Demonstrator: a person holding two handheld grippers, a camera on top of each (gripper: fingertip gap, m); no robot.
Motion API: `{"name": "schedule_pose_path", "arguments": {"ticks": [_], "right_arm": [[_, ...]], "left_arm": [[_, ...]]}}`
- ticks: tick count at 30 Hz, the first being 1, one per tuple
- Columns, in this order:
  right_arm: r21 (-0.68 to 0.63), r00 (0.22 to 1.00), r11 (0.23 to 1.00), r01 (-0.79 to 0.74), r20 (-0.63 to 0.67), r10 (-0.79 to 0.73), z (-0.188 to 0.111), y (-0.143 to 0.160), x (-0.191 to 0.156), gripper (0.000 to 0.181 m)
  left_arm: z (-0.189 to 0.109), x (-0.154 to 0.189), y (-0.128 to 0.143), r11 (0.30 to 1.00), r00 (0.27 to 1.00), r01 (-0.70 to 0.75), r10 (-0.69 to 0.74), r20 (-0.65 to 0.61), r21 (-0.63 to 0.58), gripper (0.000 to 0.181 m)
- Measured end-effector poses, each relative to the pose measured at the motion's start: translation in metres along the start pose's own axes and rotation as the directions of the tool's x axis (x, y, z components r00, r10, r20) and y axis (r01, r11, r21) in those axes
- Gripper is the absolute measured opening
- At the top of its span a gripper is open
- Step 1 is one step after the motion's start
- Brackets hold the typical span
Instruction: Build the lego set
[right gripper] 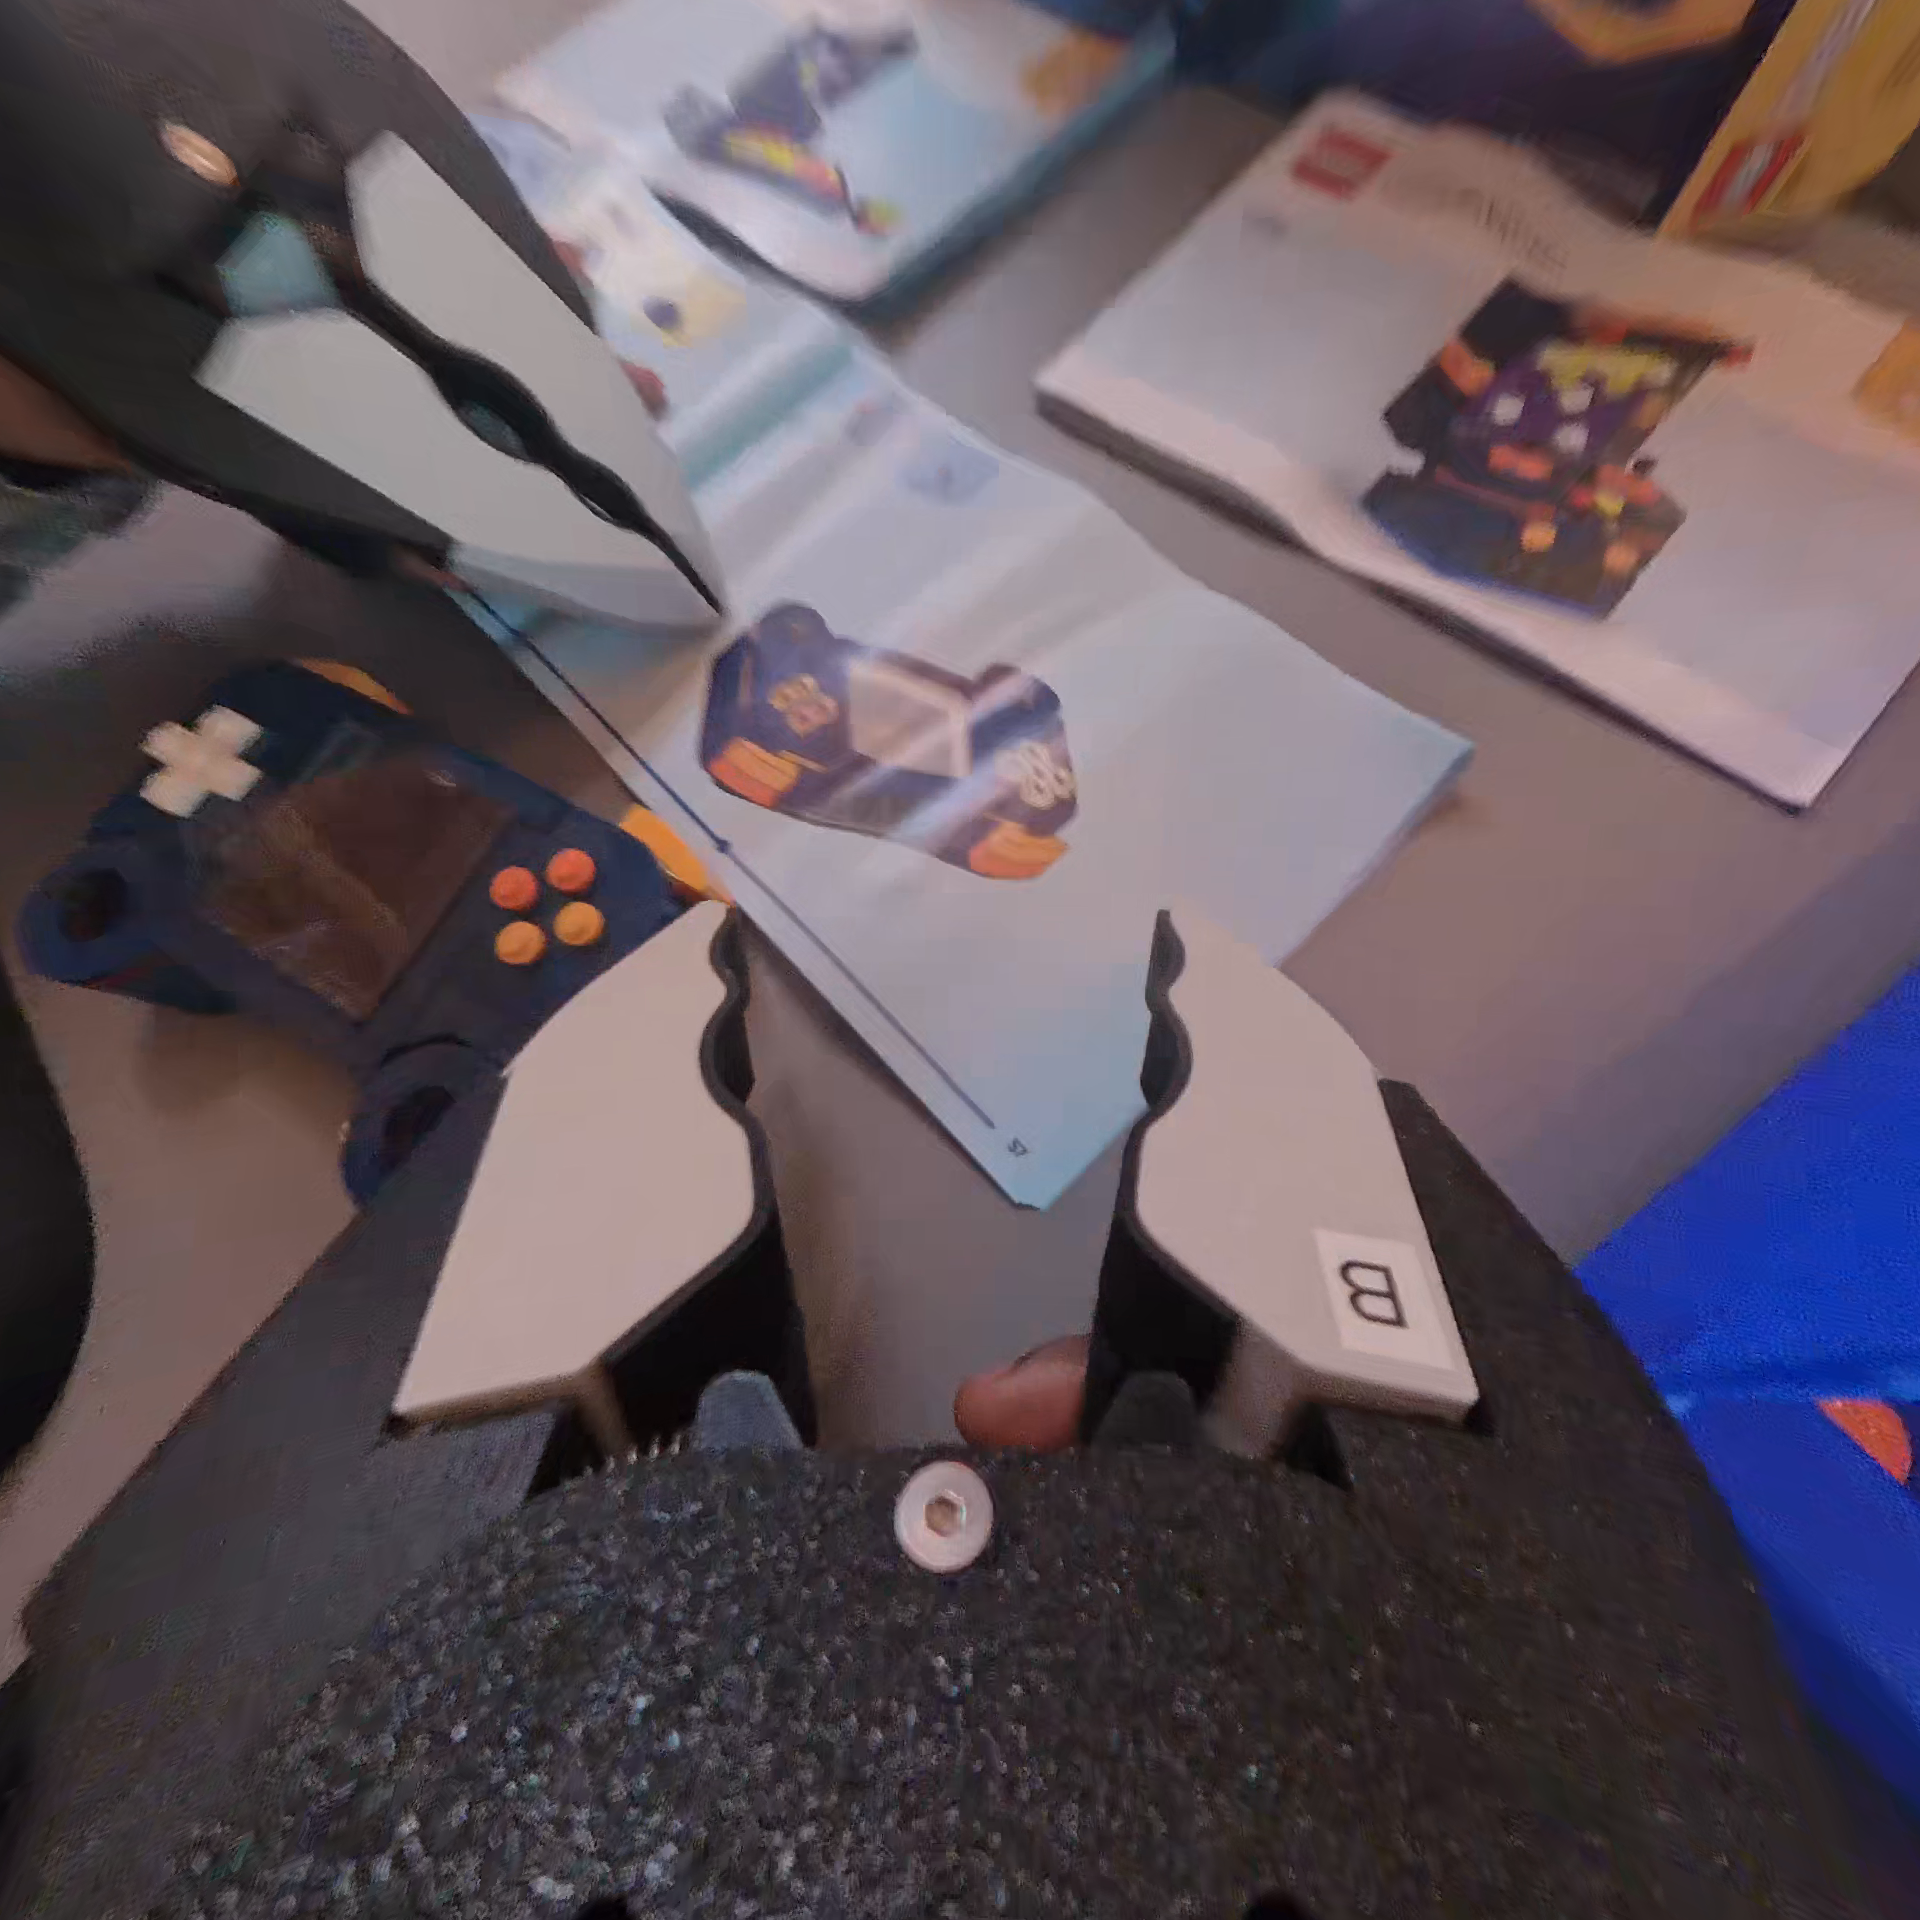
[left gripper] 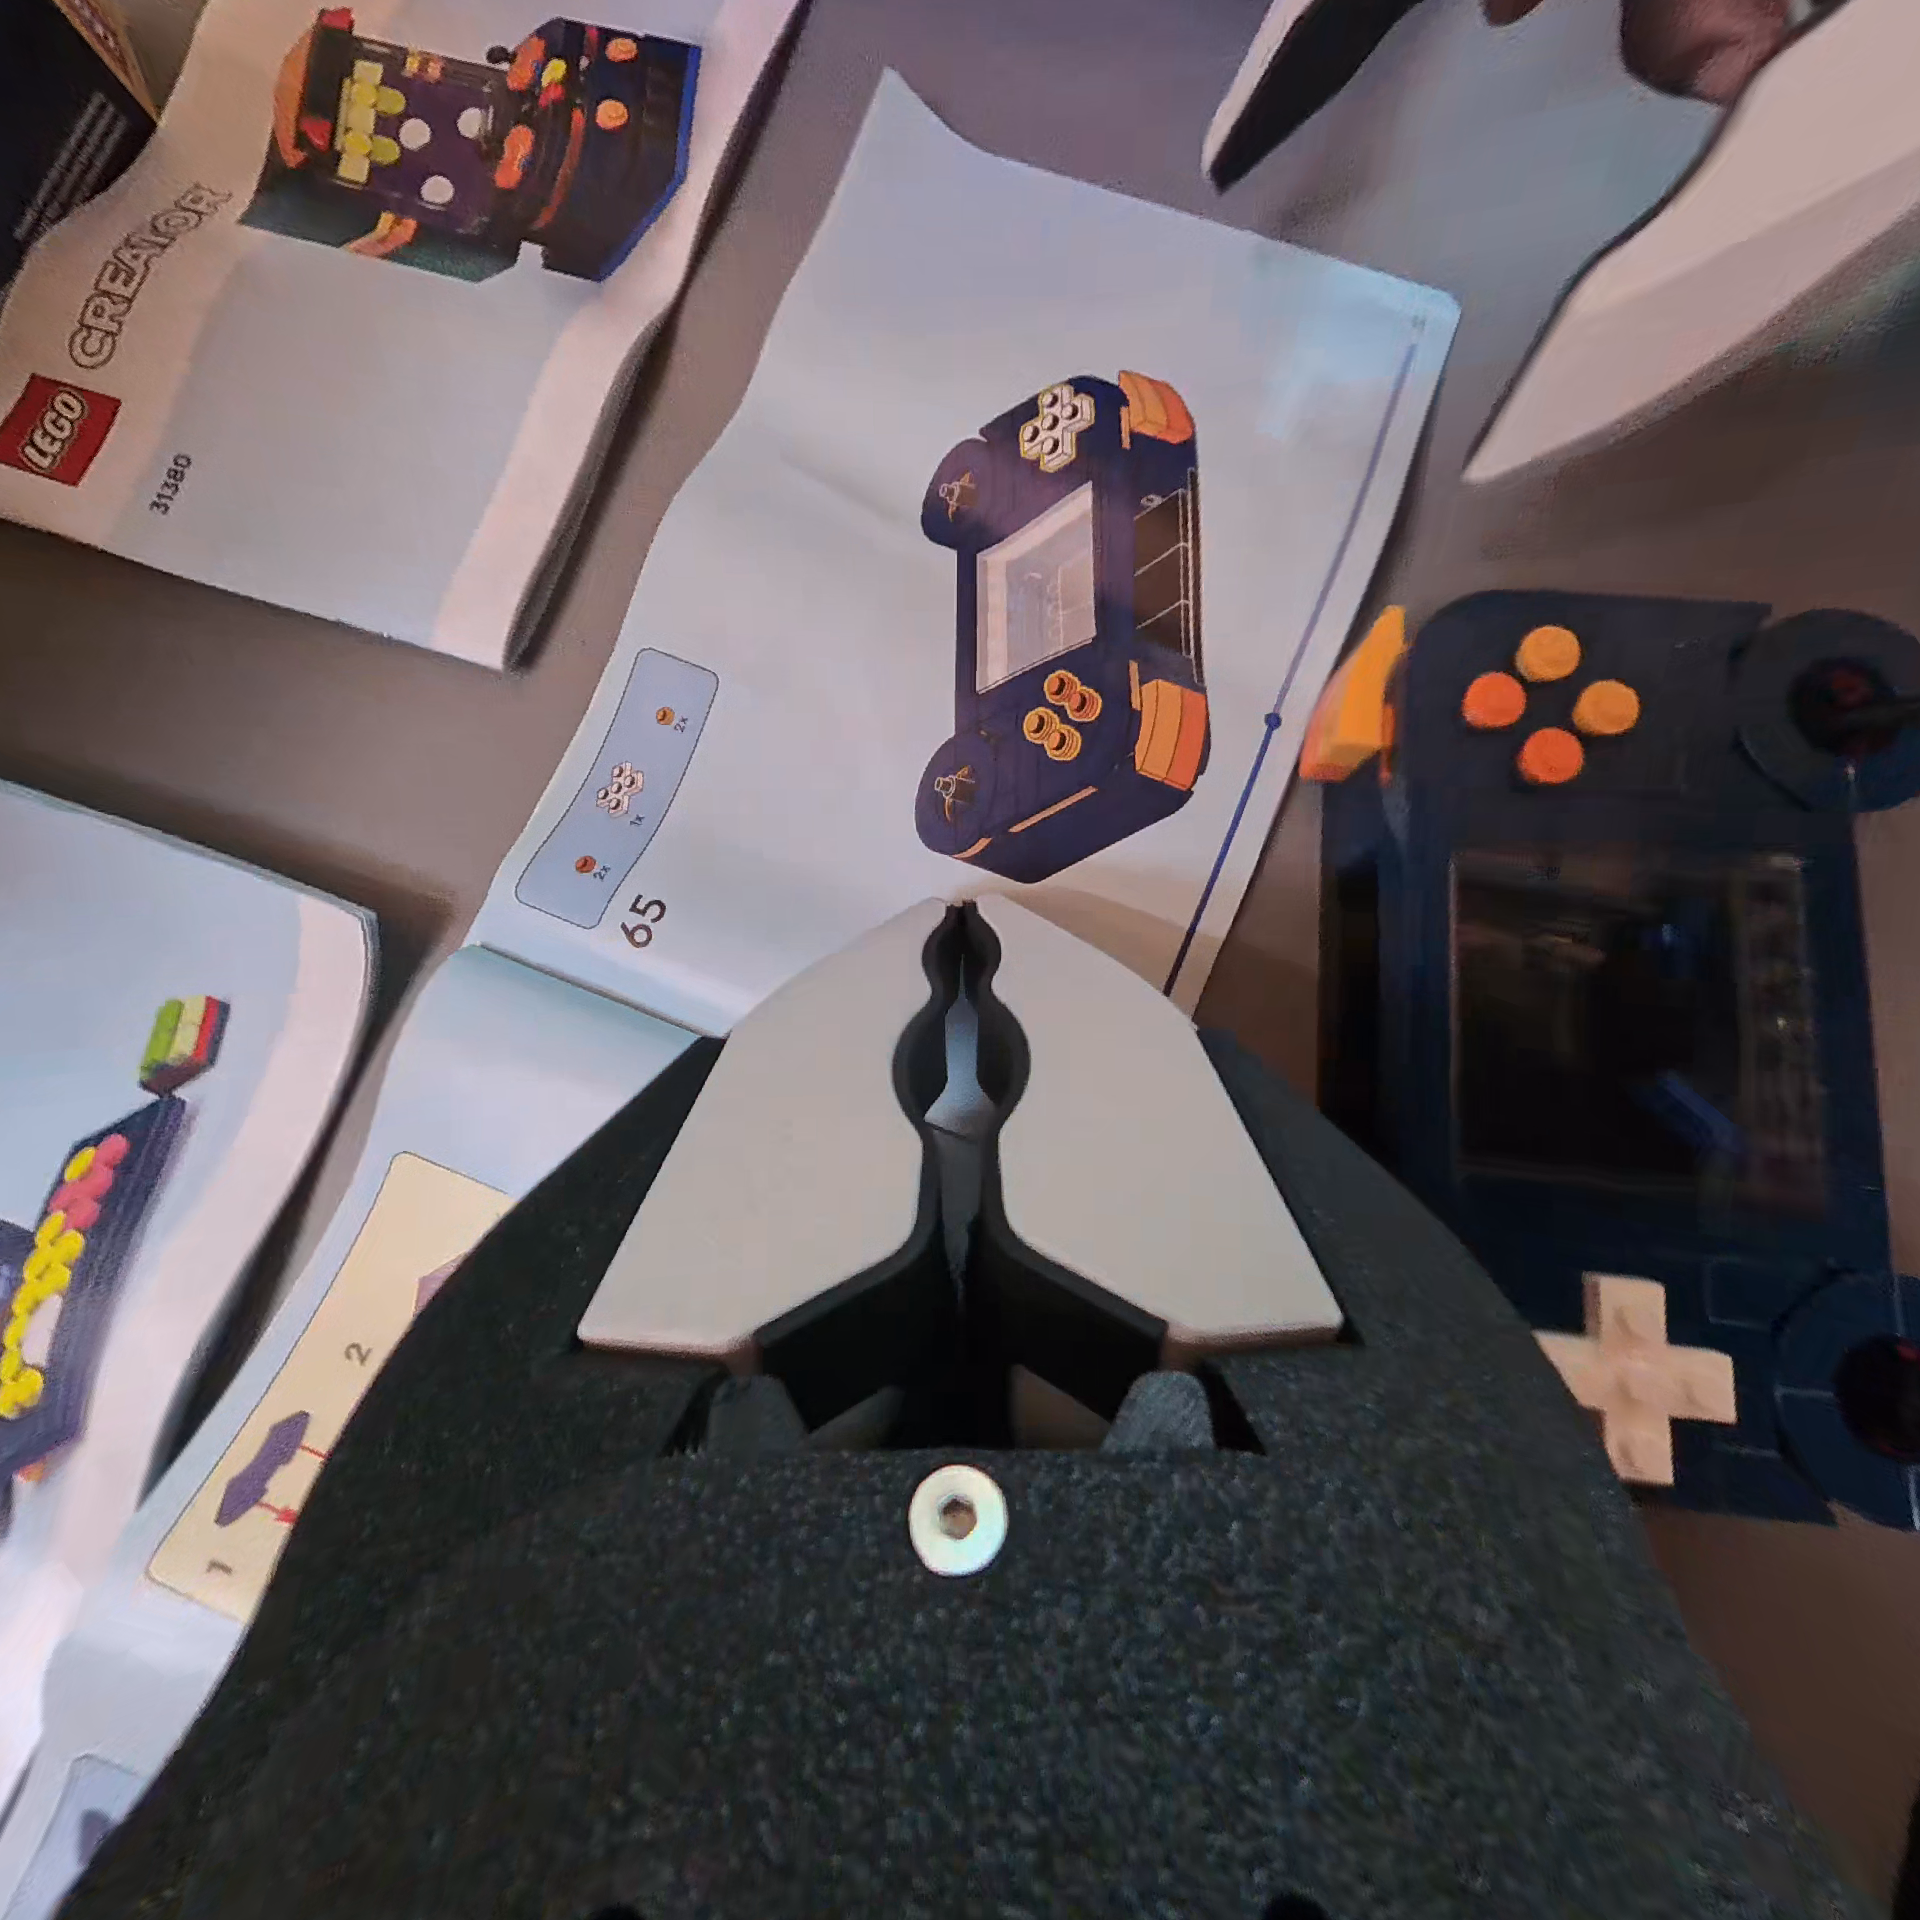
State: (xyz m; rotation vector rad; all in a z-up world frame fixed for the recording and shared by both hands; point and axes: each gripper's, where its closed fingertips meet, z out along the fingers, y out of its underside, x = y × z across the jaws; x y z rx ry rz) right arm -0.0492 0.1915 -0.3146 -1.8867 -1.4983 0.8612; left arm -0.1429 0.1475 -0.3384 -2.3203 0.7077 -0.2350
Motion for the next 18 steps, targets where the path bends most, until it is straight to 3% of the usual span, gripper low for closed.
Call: {"name": "schedule_pose_path", "arguments": {"ticks": [2, 9, 12, 15, 18], "right_arm": [[-0.105, 1.000, 0.994, -0.018, 0.017, 0.020, 0.011, 0.012, -0.003, 0.073], [-0.136, 0.993, 0.990, -0.033, 0.110, 0.048, 0.038, -0.008, -0.011, 0.037], [-0.144, 0.985, 0.989, -0.027, 0.167, 0.051, 0.048, -0.016, -0.017, 0.036], [-0.102, 0.977, 0.995, 0.012, 0.214, 0.010, 0.054, -0.023, -0.025, 0.007], [0.077, 0.975, 0.994, 0.080, 0.201, -0.094, 0.042, -0.053, -0.032, 0.004]], "left_arm": [[-0.002, 0.002, 0.002, 1.000, 1.000, 0.019, -0.019, -0.010, 0.019, 0.000], [-0.002, 0.003, 0.002, 0.997, 0.998, 0.048, -0.045, -0.052, 0.065, 0.000], [-0.005, 0.003, -0.001, 0.997, 0.999, 0.026, -0.023, -0.042, 0.079, 0.018], [-0.016, -0.006, -0.020, 0.980, 0.999, 0.027, -0.031, 0.018, 0.195, 0.037], [-0.042, -0.022, -0.047, 0.933, 0.988, 0.024, -0.076, 0.131, 0.359, 0.052]]}}
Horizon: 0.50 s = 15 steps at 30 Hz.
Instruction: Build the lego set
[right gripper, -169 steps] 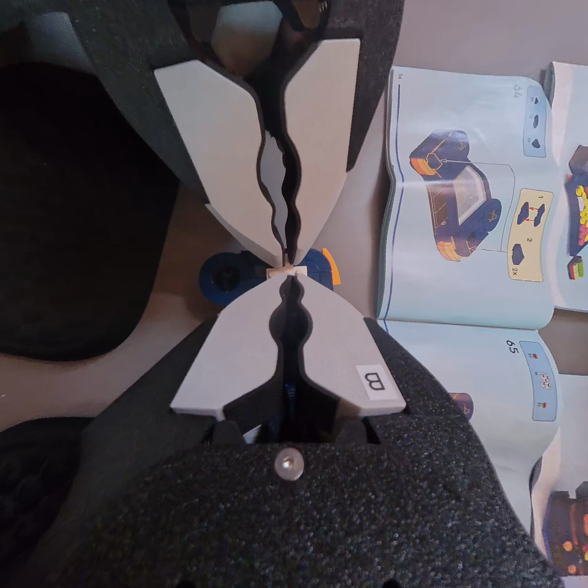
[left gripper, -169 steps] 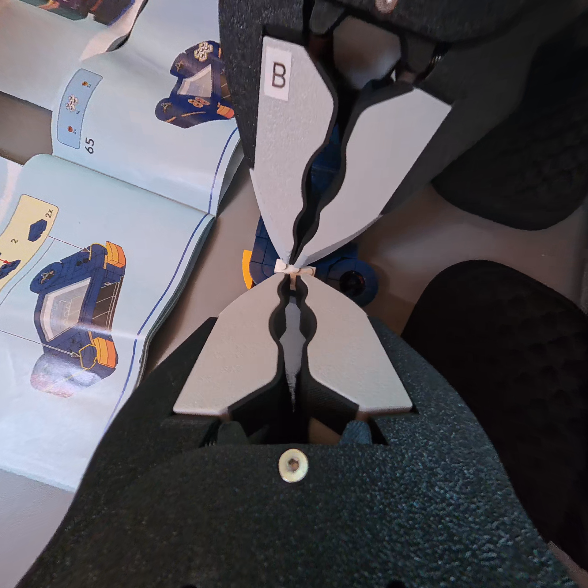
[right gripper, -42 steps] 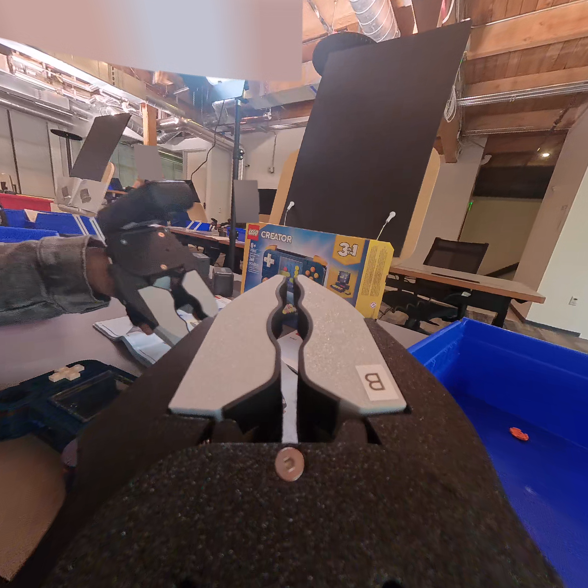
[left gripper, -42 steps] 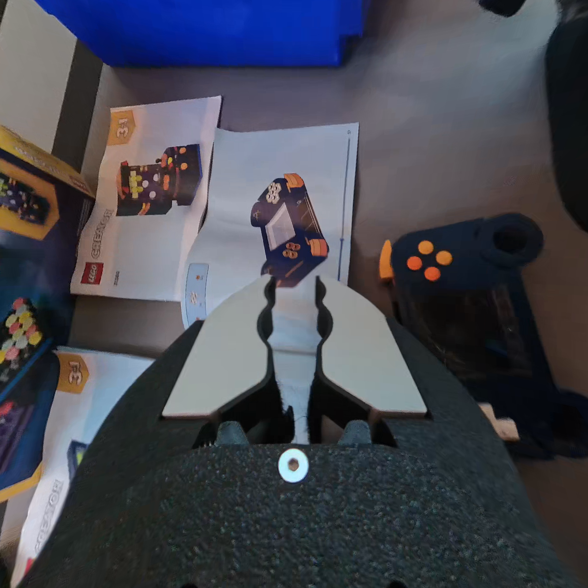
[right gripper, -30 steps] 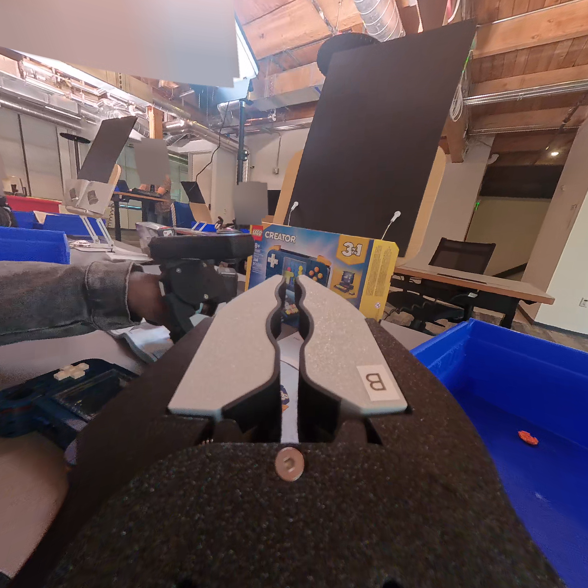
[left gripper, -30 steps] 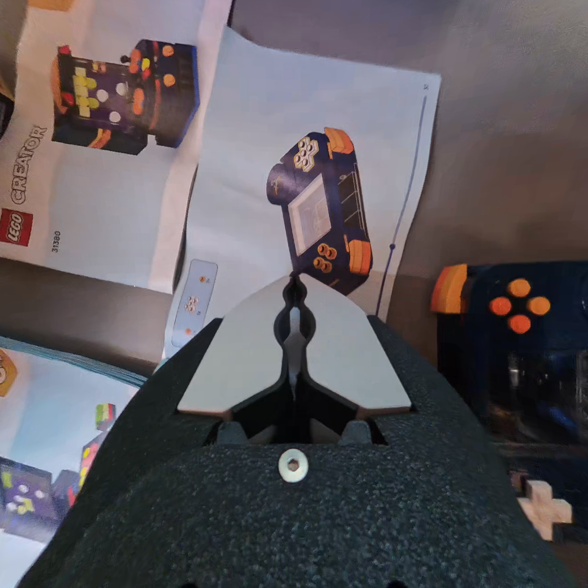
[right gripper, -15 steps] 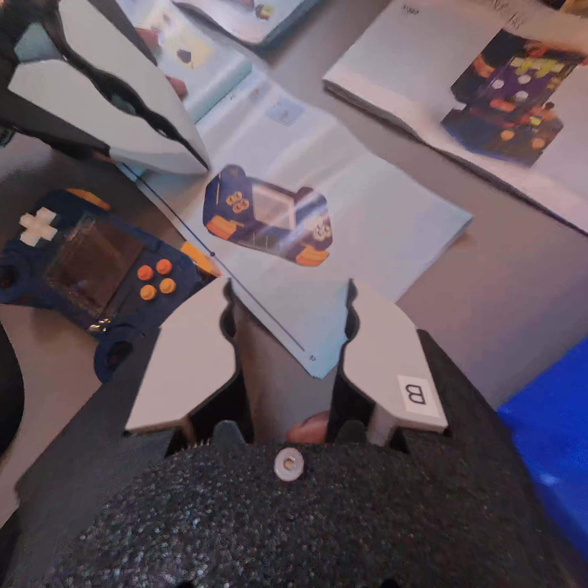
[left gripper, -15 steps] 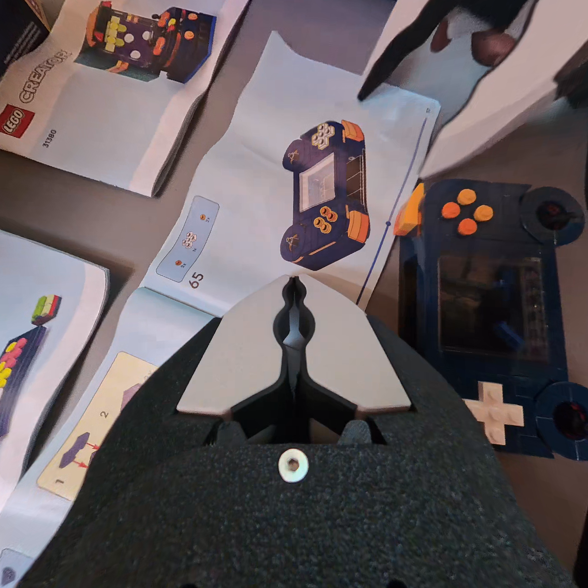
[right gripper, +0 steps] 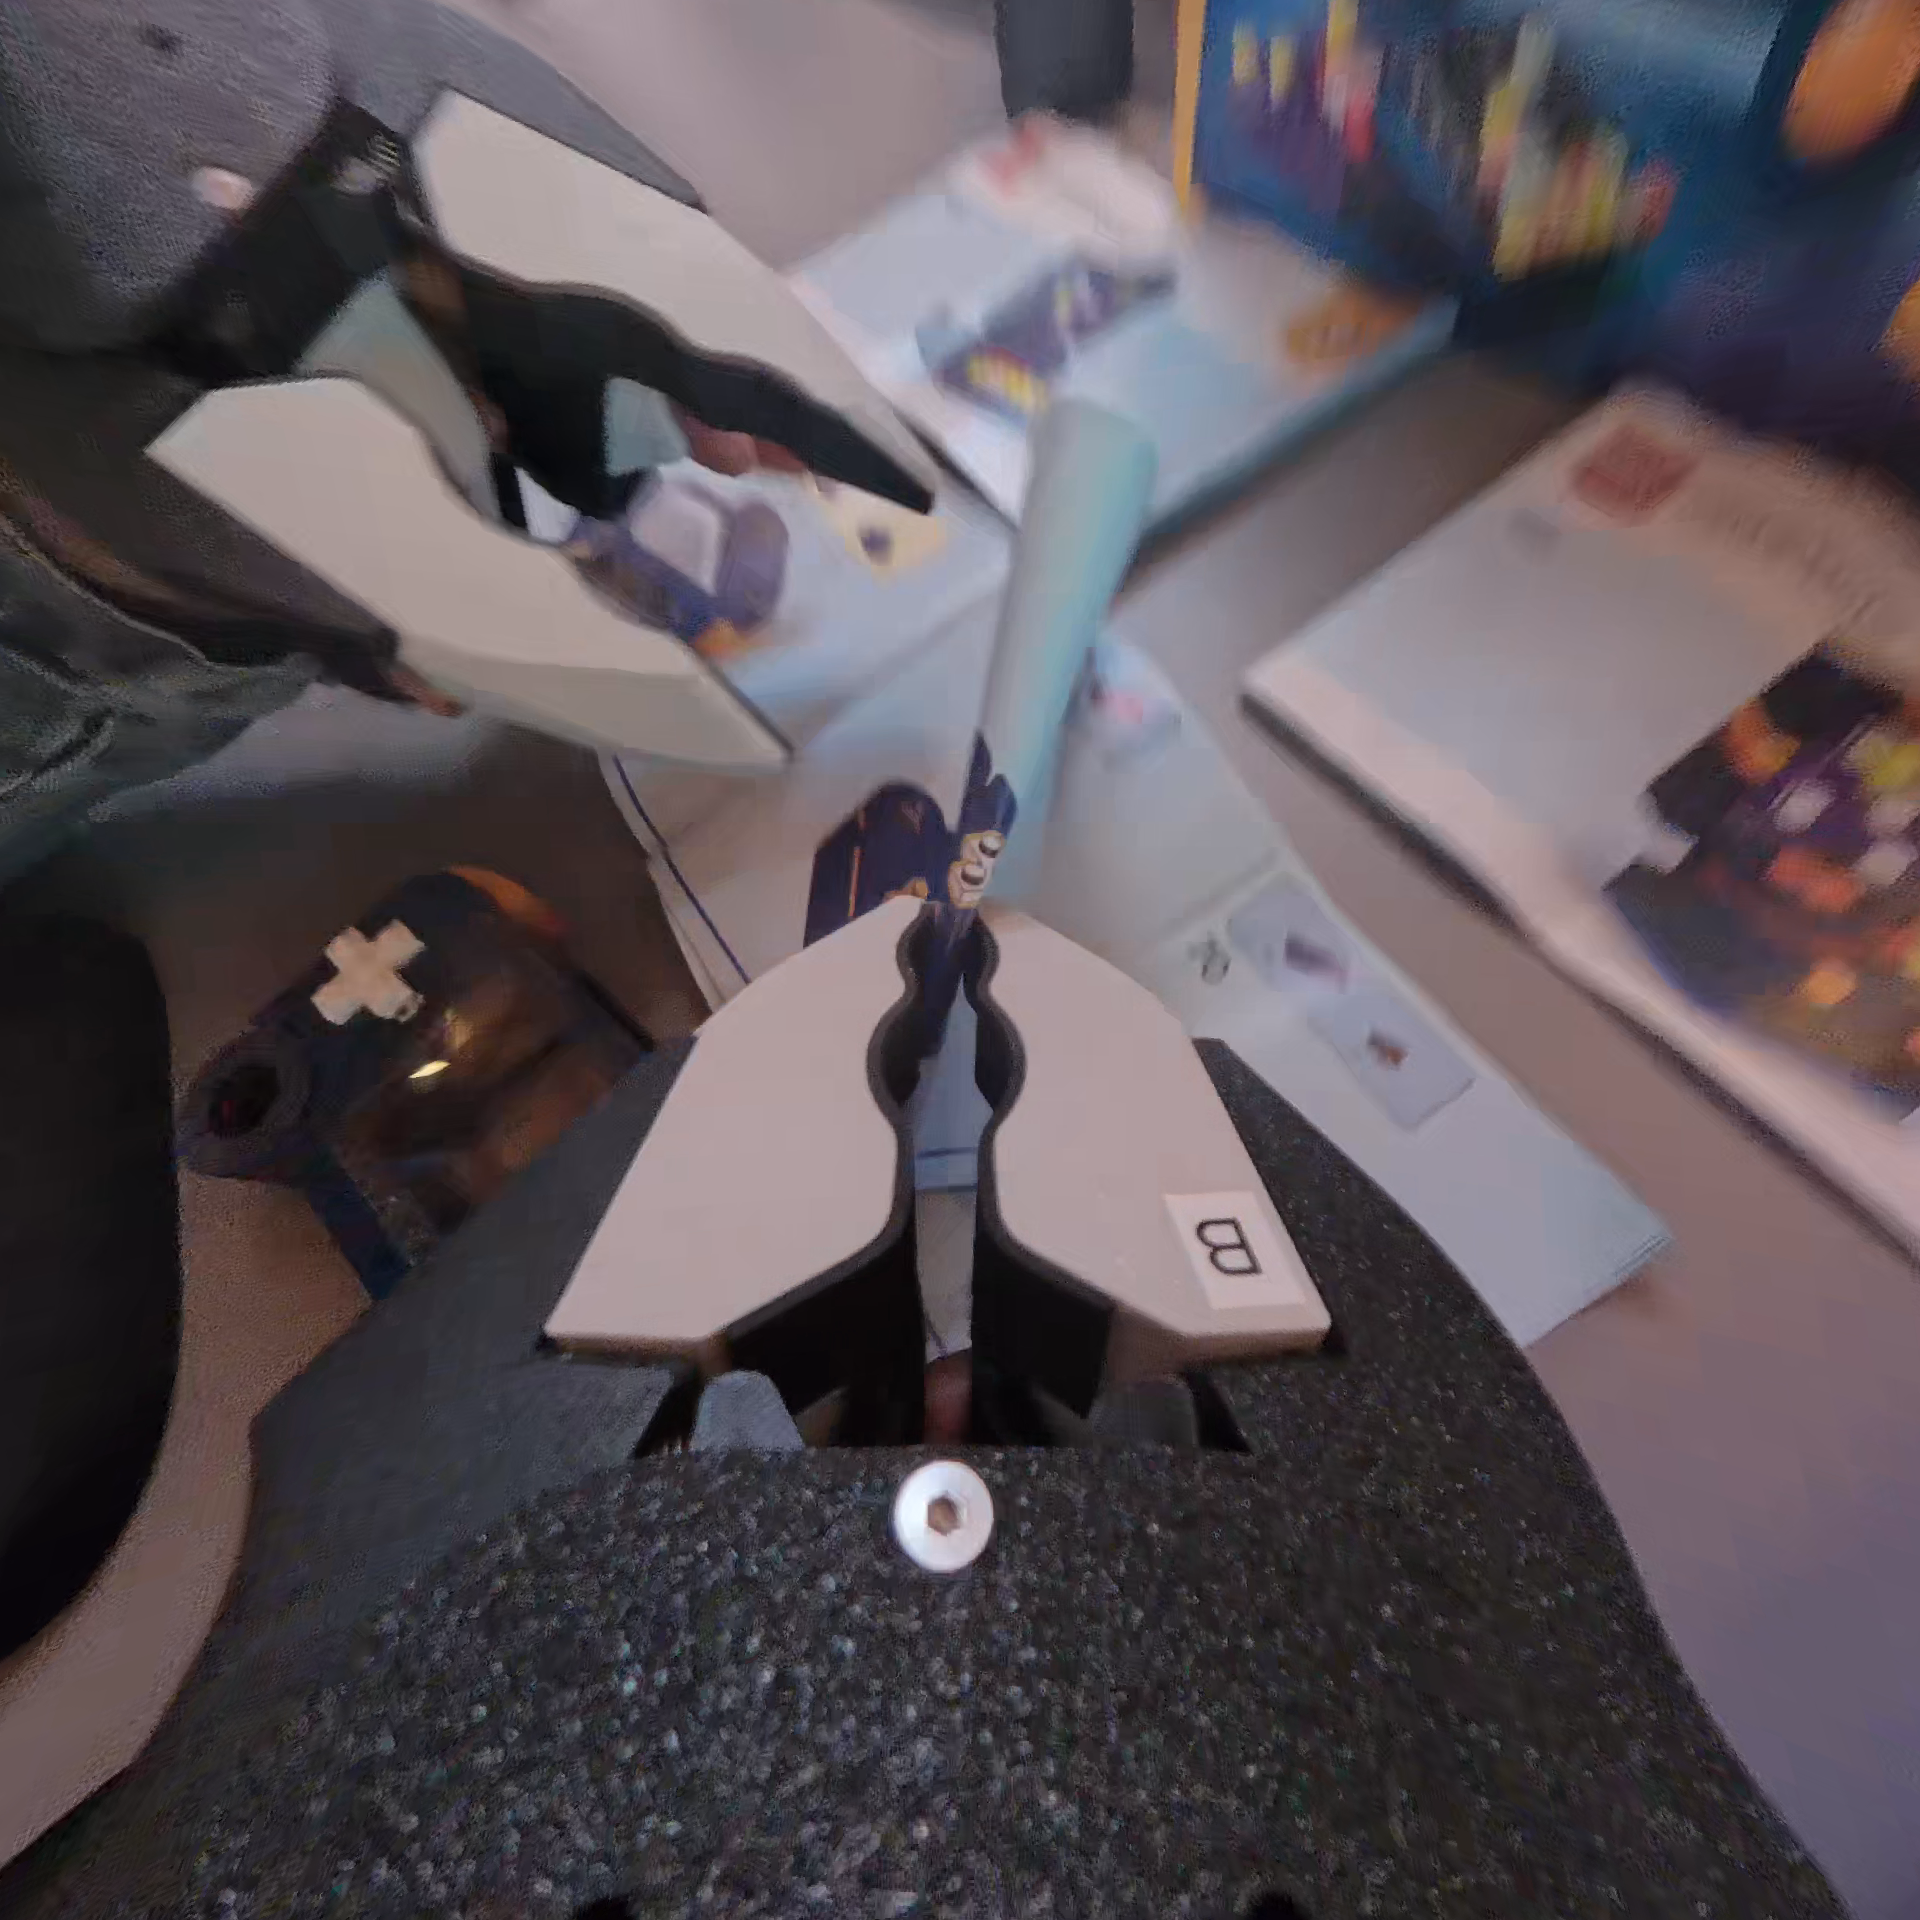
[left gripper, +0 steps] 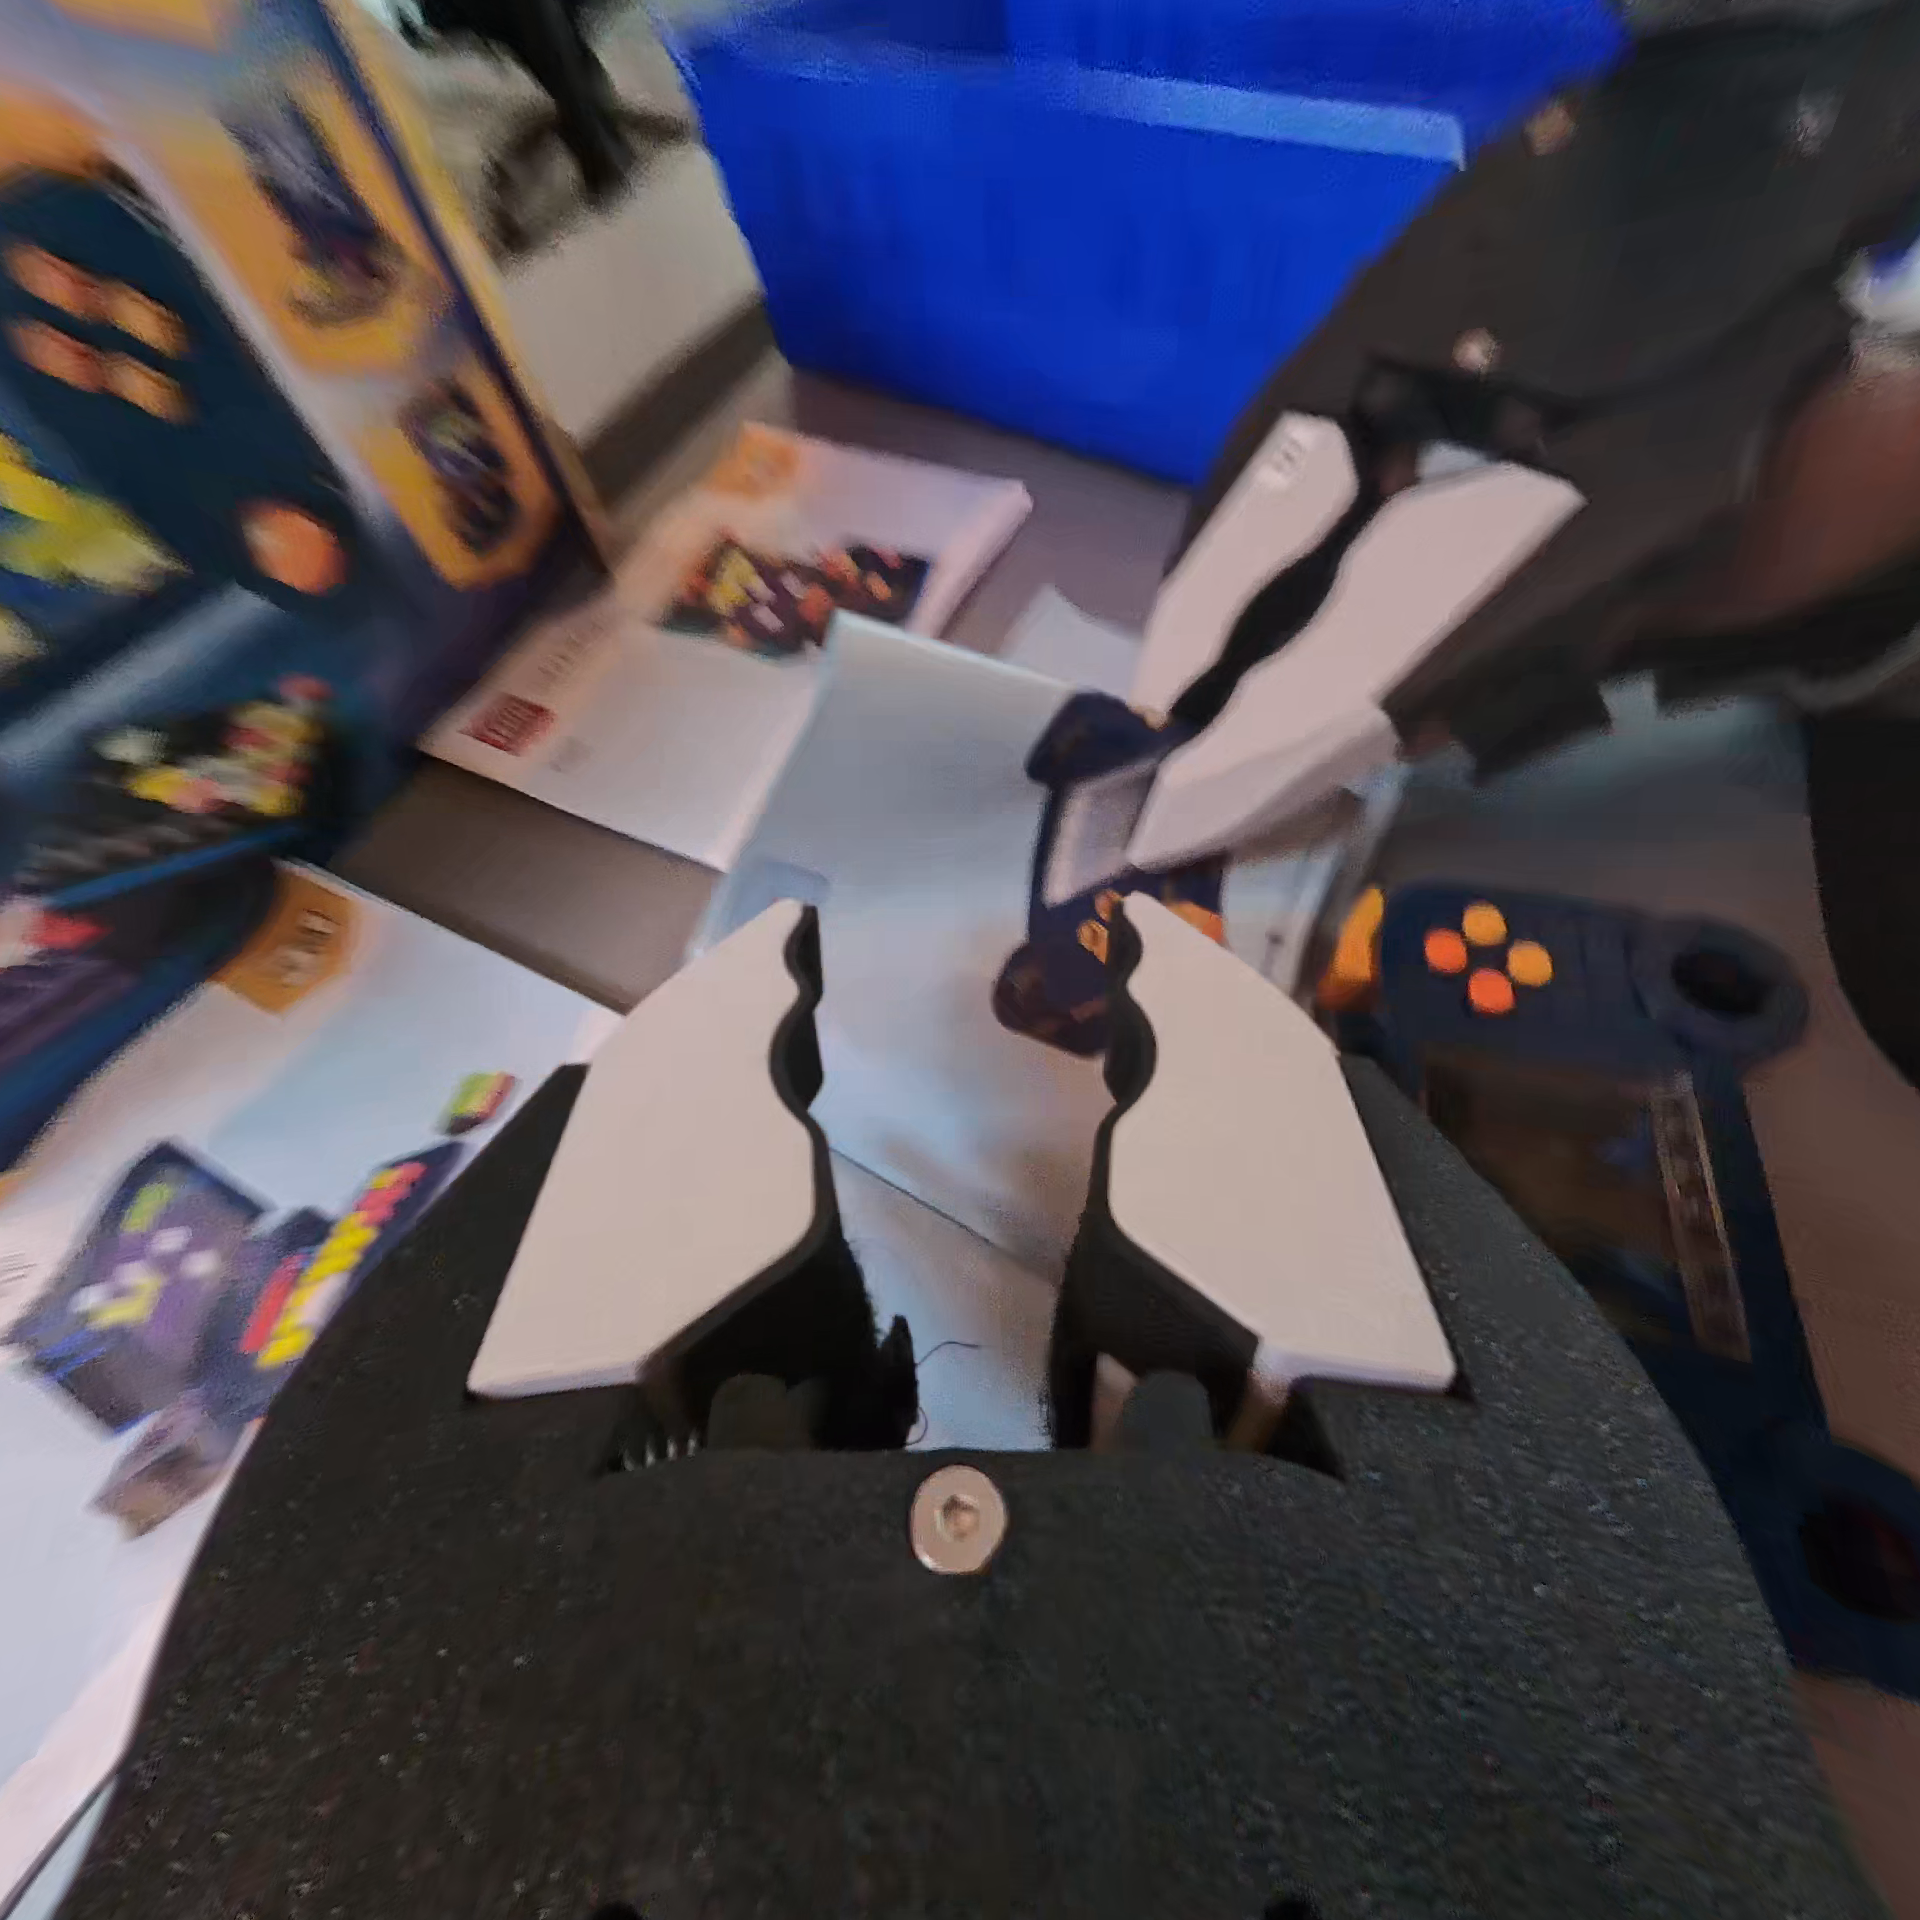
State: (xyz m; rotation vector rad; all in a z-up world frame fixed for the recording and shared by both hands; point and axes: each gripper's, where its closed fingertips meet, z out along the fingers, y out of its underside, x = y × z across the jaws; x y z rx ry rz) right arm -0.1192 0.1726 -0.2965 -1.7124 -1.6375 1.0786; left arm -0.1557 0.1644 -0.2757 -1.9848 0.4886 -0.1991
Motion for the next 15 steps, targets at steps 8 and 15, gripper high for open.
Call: {"name": "schedule_pose_path", "arguments": {"ticks": [8, 15], "right_arm": [[0.032, 0.745, 0.793, 0.609, -0.366, -0.557, -0.004, -0.047, -0.029, 0.003], [0.174, 0.745, 0.724, 0.667, -0.134, -0.654, 0.011, -0.057, -0.085, 0.032]], "left_arm": [[-0.030, 0.000, -0.045, 0.833, 0.845, 0.530, -0.500, -0.192, 0.162, 0.086], [-0.033, -0.034, -0.009, 0.777, 0.799, 0.602, -0.583, -0.148, 0.183, 0.014]]}}
